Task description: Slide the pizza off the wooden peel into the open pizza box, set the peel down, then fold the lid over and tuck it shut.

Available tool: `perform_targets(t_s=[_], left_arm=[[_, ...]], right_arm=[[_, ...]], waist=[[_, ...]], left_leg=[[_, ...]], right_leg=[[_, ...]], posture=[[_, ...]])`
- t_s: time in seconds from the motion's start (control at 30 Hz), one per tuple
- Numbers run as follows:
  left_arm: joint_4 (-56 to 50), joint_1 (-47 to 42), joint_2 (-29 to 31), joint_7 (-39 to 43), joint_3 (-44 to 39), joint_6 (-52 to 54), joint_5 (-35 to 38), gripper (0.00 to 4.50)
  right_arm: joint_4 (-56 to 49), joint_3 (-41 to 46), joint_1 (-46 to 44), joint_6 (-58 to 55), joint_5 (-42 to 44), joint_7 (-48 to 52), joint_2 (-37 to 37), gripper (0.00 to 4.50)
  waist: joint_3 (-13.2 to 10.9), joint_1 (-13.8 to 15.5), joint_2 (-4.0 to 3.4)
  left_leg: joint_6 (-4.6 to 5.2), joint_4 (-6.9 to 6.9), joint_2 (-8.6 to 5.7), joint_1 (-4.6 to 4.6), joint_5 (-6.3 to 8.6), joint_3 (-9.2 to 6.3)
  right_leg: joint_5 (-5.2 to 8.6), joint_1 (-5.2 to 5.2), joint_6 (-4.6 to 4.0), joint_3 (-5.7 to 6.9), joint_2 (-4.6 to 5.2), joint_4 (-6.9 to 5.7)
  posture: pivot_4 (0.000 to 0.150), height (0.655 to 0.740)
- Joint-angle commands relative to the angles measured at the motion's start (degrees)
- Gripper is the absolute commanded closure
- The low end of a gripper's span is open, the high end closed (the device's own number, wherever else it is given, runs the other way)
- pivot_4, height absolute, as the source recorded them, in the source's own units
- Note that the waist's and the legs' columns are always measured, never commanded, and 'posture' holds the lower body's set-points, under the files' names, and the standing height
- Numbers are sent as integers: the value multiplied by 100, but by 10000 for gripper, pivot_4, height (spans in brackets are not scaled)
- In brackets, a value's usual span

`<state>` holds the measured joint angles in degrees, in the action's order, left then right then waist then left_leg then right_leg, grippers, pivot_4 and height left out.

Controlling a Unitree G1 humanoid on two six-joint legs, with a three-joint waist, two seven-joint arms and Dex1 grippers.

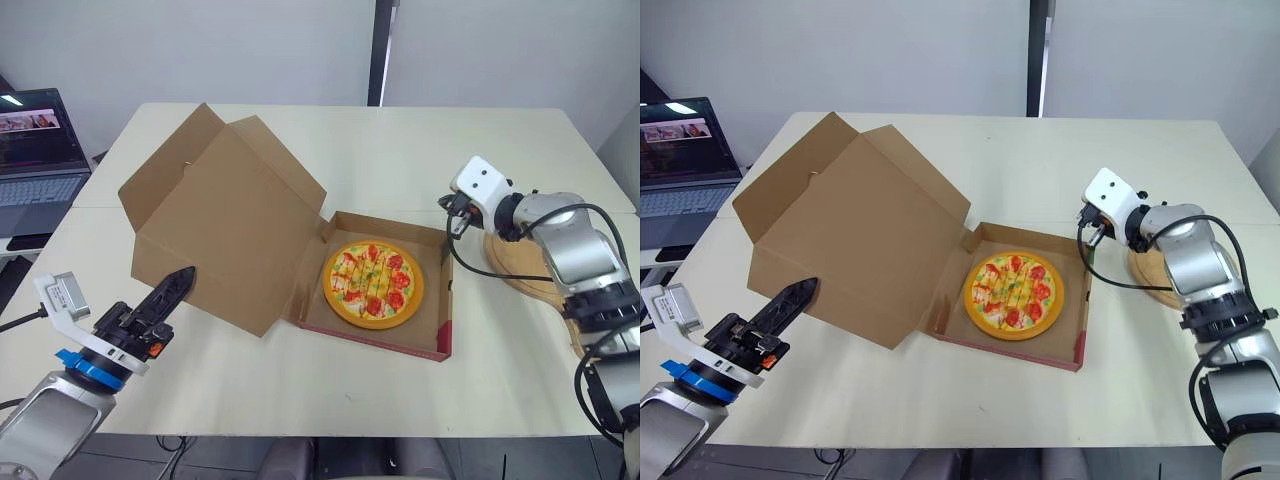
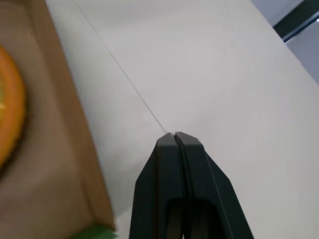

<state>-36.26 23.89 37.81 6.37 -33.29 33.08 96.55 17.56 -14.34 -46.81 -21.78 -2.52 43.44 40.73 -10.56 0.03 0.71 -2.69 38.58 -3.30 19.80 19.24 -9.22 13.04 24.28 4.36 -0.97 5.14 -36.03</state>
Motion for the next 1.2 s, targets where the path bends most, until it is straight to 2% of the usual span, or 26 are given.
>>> perform_targets(t_s=[0.03,0.3,0.5,0.63,0.9,1.2], left_arm=[[-170,-5,123,323,77,154,-177,45000],[67,-442,399,807,51,281,-535,45000],[409,-1005,675,976,3,460,-577,45000],[796,-1502,874,1235,88,613,-778,45000],[1782,-2870,1286,2196,732,897,-1849,45000],[2953,-4573,1402,3535,1760,708,-3622,45000]], right_arm=[[580,-145,-359,473,-394,-19,-120,44804],[1465,-475,-622,999,-854,498,-244,44804],[1187,-491,-504,1039,-810,1375,-66,44804],[637,-439,-256,887,-655,2017,172,44804],[-1193,-156,641,20,-82,2810,674,44804],[-2923,185,1484,-1176,586,2958,942,44804]], waist=[[0,-1,0],[0,-1,0],[-1,-18,-1],[-1,-17,-1],[-1,-26,-1],[0,-30,-1]], left_leg=[[0,-3,0,-1,0,1],[-2,-41,1,-1,-2,-2],[-2,-52,2,0,-2,0],[-2,-55,3,4,-2,0],[-2,-55,1,6,-1,-2],[-4,-50,1,5,-3,-2]], right_leg=[[0,0,0,-1,0,2],[0,12,-2,1,1,7],[0,24,-3,0,2,6],[0,31,-3,2,1,5],[-1,34,-2,4,2,4],[-4,35,-2,5,1,-1]], posture=[[1500,7400],[1500,7400],[1500,7400],[1500,7400],[1500,7400],[1500,7400]])
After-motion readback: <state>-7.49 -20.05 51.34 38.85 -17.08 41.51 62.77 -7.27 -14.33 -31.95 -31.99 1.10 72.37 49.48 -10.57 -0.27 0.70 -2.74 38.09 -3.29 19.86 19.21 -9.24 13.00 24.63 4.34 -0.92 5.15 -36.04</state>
